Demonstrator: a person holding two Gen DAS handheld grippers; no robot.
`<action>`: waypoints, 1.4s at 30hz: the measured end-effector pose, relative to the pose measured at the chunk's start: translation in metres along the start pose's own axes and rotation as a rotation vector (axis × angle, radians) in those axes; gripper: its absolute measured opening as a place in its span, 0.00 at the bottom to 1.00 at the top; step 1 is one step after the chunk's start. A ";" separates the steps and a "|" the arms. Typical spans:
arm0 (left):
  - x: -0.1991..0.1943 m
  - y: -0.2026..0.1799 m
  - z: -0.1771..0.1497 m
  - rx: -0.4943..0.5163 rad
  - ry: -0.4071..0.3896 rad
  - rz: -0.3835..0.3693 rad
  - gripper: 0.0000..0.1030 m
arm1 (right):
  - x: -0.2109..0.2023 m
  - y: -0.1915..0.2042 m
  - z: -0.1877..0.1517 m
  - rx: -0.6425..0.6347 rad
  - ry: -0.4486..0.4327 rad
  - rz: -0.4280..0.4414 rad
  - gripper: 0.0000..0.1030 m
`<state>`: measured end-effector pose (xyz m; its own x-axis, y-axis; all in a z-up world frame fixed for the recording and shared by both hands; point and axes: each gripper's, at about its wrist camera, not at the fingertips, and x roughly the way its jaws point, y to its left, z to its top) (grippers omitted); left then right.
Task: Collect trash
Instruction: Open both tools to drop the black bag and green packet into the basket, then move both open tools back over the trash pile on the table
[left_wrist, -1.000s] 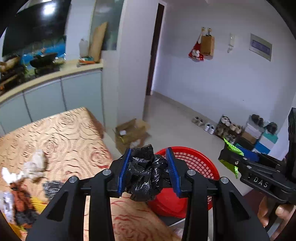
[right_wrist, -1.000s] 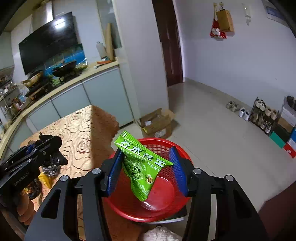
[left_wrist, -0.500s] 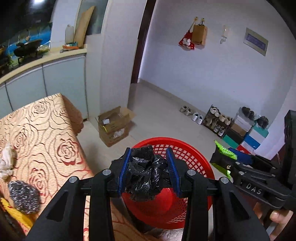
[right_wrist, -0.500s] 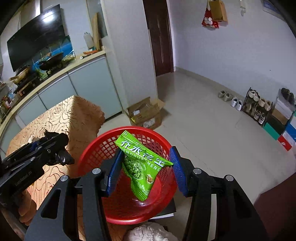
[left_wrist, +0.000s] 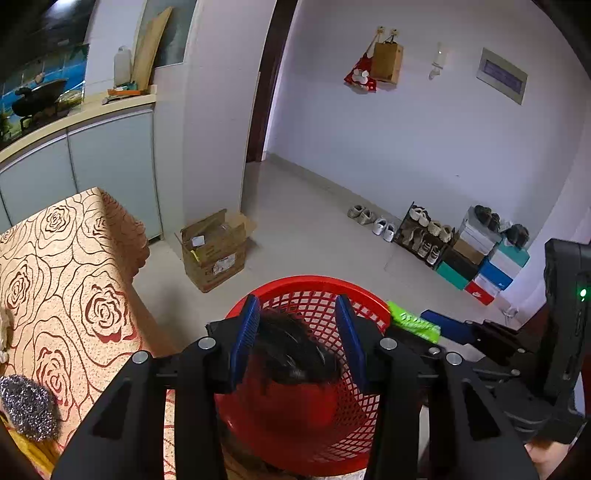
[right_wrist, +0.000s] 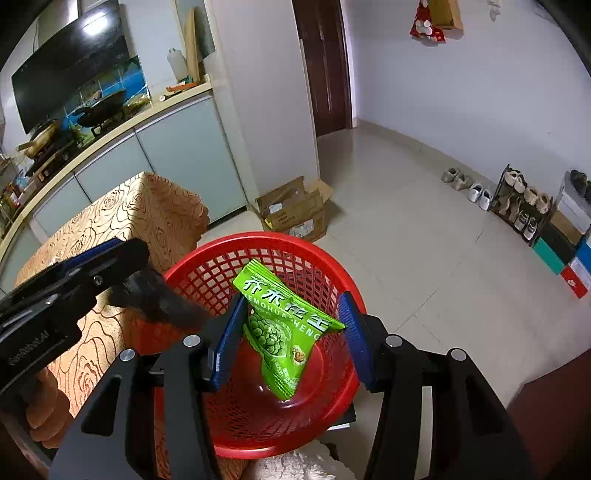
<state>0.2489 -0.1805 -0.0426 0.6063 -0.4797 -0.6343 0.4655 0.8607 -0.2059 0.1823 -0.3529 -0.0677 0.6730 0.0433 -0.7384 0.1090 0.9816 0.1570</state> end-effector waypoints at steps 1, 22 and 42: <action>0.001 -0.001 0.001 0.000 0.000 -0.003 0.41 | 0.001 0.000 -0.001 0.000 0.004 0.006 0.48; -0.035 0.012 0.005 -0.017 -0.076 0.055 0.68 | -0.016 0.011 0.001 -0.010 -0.039 0.027 0.63; -0.091 0.030 -0.006 -0.039 -0.144 0.165 0.85 | -0.049 0.035 0.000 -0.040 -0.096 0.037 0.67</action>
<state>0.2036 -0.1105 0.0041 0.7596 -0.3483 -0.5492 0.3284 0.9344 -0.1383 0.1528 -0.3210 -0.0262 0.7432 0.0636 -0.6660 0.0549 0.9863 0.1554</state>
